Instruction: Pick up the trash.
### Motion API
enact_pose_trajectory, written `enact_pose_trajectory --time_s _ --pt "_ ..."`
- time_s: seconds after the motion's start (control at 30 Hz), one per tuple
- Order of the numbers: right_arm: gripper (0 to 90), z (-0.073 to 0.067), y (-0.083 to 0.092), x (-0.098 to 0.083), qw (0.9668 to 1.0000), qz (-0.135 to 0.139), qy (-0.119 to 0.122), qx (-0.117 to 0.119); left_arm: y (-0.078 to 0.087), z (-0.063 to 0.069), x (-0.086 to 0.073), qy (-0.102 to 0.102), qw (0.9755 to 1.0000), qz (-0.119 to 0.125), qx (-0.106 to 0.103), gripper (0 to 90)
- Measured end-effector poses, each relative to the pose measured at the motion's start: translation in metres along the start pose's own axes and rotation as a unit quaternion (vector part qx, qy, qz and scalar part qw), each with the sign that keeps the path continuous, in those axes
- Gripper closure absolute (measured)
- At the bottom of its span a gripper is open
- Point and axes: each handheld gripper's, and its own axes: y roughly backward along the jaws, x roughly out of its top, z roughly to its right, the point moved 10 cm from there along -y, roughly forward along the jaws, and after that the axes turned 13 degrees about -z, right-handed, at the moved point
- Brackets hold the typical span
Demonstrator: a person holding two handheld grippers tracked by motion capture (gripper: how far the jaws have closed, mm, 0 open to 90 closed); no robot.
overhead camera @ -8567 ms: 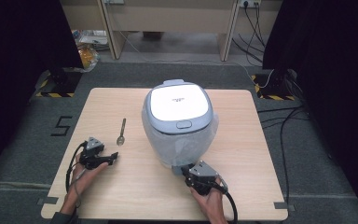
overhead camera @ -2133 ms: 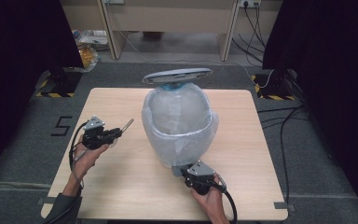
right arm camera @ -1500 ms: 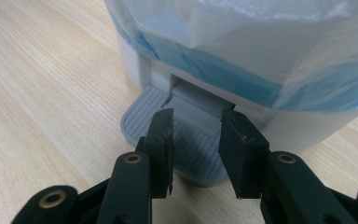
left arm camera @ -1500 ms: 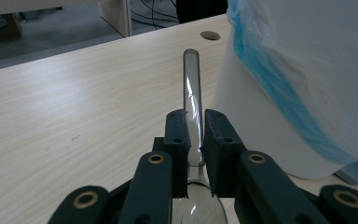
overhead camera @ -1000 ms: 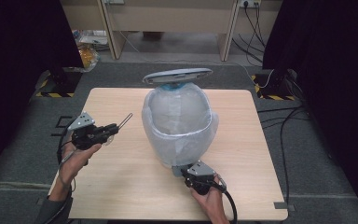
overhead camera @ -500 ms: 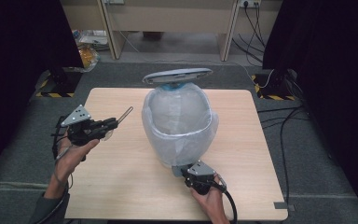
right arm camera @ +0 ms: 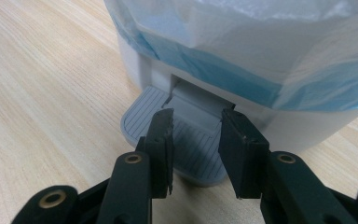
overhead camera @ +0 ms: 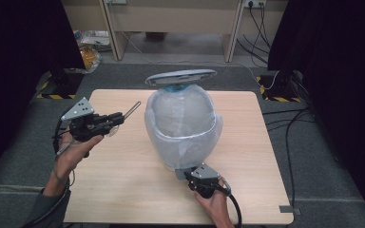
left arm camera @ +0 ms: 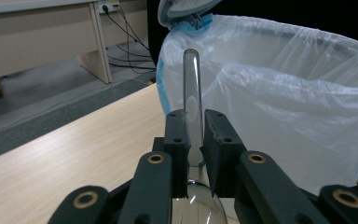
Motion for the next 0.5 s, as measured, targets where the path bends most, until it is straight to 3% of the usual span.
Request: enact_pose_trajectory --time_s 0.5 --pt "64.9 0.000 0.000 0.000 1.0000 0.000 0.000 0.003 -0.003 0.027 0.030 -0.026 0.9988 0.014 -0.038 79.8"
